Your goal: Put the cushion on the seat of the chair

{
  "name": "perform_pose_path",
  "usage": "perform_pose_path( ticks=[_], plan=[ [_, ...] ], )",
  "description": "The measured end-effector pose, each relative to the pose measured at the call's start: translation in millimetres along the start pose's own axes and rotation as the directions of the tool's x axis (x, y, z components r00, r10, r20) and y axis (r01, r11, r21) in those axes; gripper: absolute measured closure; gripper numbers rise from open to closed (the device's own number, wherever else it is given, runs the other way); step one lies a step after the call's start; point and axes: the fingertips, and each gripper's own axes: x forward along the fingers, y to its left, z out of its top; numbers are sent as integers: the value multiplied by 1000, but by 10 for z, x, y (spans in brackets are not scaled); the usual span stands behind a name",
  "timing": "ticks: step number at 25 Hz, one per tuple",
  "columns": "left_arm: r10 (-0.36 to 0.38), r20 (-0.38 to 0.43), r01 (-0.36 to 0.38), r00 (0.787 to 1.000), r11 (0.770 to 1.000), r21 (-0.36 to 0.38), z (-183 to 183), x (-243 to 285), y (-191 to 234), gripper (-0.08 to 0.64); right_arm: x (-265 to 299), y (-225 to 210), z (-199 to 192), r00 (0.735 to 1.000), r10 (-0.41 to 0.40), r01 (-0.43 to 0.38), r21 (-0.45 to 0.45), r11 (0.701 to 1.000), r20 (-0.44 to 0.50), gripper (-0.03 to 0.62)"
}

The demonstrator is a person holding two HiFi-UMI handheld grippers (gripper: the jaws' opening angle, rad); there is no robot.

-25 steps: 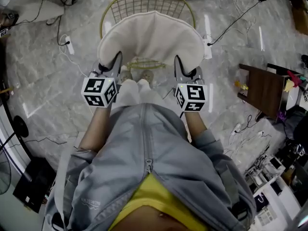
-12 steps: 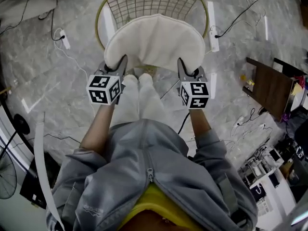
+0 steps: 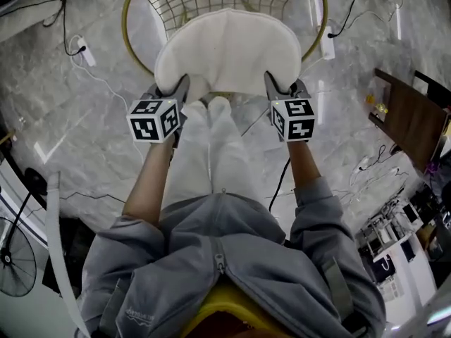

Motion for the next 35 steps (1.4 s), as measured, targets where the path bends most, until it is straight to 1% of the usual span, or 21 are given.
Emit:
perform_pose_path(
  ticks=[4, 7, 9, 13, 16, 18, 22, 25, 28, 30, 33, 35],
  plan=[
    [3, -50, -4, 999, 1000, -22, -111, 168, 158, 491, 252, -25, -130, 998, 24, -23, 19, 1000, -60, 520],
    [8, -88, -10, 996, 1000, -22, -183, 306, 217, 489, 427, -91, -216, 994, 24, -20, 36, 999, -111, 518],
    [11, -105, -15, 994, 999, -41, -202, 408, 278, 489, 547, -141, -241, 991, 24, -18, 44, 999, -132, 517],
    [-21, -143, 9, 990, 996, -85, -244, 620, 336, 489, 748, -259, -264, 983, 6, 1, 37, 999, -181, 513],
    [-19, -179, 7, 984, 998, -64, -240, 745, 364, 486, 865, -376, -324, 973, 6, 11, 72, 997, -229, 506],
    [-12, -205, 2, 979, 999, -47, -232, 819, 394, 485, 923, -449, -363, 967, 2, 23, 96, 995, -254, 490],
    [5, -231, -11, 973, 1000, -25, -195, 918, 467, 473, 974, -601, -374, 957, -49, 78, 93, 993, -285, 449],
    [28, -214, -28, 976, 1000, 3, -155, 981, 526, 436, 1010, -705, -413, 946, -102, 132, 80, 988, -307, 423],
    [78, -193, -71, 978, 997, 43, -93, 1024, 601, 389, 1062, -786, -460, 937, -154, 186, 74, 980, -314, 390],
    [124, -176, -111, 977, 991, 80, -41, 1030, 662, 348, 1110, -802, -494, 936, -170, 200, 66, 978, -310, 381],
    [172, -159, -155, 972, 981, 115, -7, 1045, 741, 291, 1186, -811, -542, 937, -175, 199, 51, 979, -303, 371],
    [204, -148, -185, 968, 974, 134, 15, 1045, 778, 247, 1193, -851, -552, 933, -199, 222, 43, 974, -300, 346]
  ],
)
